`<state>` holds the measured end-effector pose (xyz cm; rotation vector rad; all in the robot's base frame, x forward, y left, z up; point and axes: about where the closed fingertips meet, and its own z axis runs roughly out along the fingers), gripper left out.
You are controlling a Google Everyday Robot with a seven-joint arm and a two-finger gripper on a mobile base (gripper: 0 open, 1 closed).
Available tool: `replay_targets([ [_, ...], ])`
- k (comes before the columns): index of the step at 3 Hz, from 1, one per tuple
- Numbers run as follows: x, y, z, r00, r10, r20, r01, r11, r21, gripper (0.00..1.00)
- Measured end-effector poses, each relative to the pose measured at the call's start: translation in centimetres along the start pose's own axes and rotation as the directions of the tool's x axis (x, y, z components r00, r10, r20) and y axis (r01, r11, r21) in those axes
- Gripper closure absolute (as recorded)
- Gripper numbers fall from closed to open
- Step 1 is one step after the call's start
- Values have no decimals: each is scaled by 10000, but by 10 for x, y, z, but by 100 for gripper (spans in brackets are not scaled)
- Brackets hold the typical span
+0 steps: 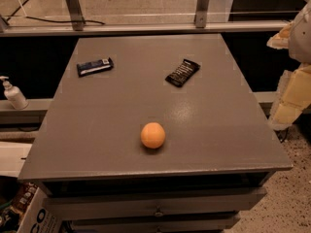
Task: Move orange near rxbar blueberry
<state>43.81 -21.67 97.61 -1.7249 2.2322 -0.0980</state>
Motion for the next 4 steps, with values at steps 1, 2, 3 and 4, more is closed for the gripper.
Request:
replay_targets([
  [1, 0, 0, 0, 10000, 0, 2, 0, 10000, 2, 0],
  [2, -2, -1, 1, 9997, -57, 226, 55, 9999, 109, 0],
  [3, -9, 11, 24, 9944, 179, 1044, -173, 9998, -68, 0],
  [4, -22, 22, 59, 9705, 474, 2363, -365, 9981, -500, 0],
])
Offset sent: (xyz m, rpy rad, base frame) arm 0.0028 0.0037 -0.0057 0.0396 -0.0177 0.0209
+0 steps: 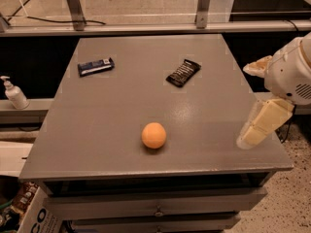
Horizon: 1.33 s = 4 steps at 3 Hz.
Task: Move orange near rxbar blueberry
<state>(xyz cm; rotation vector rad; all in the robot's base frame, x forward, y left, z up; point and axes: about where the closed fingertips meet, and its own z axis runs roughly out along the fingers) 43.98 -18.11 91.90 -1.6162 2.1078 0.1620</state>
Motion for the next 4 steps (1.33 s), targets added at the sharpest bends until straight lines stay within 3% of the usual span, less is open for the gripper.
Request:
replay_targets([
  [1, -11, 12, 37, 9891, 203, 1462, -150, 9992, -373, 0],
  [2, -38, 23, 64, 9608, 206, 2766, -21, 9978, -669, 0],
  [3, -69, 38, 87, 9229, 116, 3848, 274, 9950, -958, 0],
  [4, -98, 55, 107, 8939, 1, 4482, 661, 9890, -1320, 0],
])
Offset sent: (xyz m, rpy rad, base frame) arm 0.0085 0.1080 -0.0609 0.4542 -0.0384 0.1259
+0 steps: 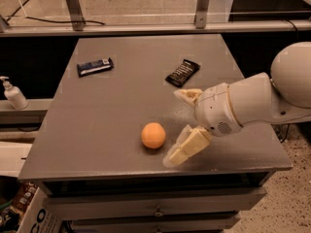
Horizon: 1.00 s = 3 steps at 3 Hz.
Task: Move orange near rxbar blueberry
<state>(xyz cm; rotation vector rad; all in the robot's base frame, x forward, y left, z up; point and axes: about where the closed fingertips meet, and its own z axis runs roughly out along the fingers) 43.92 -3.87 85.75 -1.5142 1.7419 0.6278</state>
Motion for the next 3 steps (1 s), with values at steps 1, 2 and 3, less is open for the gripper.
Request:
replay_targets([
  [1, -3, 1, 2, 10000, -29, 46, 29, 10000, -32, 0],
  [2, 7, 10, 4, 9997, 50, 219, -45, 9997, -231, 0],
  [3, 14, 16, 14, 9985, 239, 501, -219, 9990, -399, 0],
])
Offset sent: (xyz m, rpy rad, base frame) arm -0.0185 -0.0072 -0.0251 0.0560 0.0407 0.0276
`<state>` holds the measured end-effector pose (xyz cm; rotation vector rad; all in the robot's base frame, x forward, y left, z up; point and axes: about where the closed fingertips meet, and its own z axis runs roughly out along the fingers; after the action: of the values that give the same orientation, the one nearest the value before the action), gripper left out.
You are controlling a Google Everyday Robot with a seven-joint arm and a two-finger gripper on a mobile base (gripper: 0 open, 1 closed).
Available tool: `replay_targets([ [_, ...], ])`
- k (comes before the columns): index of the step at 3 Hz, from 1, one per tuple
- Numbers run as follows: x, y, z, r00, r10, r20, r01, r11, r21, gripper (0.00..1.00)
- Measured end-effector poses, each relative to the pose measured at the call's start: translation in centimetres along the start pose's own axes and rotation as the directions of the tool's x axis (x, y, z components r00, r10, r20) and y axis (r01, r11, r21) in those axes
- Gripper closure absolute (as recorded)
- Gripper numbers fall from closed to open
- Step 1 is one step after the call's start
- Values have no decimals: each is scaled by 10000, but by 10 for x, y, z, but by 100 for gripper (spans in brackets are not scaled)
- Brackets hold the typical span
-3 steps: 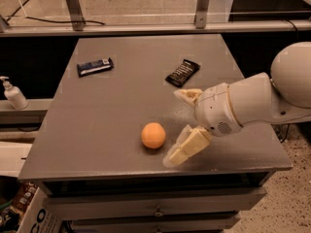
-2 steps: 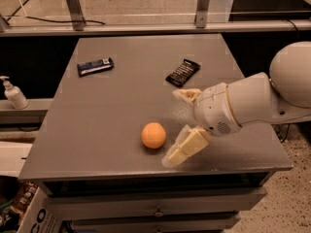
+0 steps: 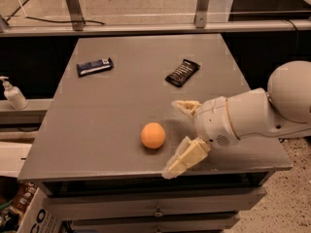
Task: Move orange near rxbar blueberry
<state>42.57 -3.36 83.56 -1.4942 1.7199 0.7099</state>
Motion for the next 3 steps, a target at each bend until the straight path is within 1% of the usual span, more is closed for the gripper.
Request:
replay_targets([
  [1, 0, 1, 8, 9996, 74, 262, -73, 10000, -51, 0],
  [2, -2, 4, 19, 9983, 251, 524, -244, 9996, -143, 19],
  [3, -3, 8, 28, 9966, 410, 710, -396, 9990, -208, 41],
])
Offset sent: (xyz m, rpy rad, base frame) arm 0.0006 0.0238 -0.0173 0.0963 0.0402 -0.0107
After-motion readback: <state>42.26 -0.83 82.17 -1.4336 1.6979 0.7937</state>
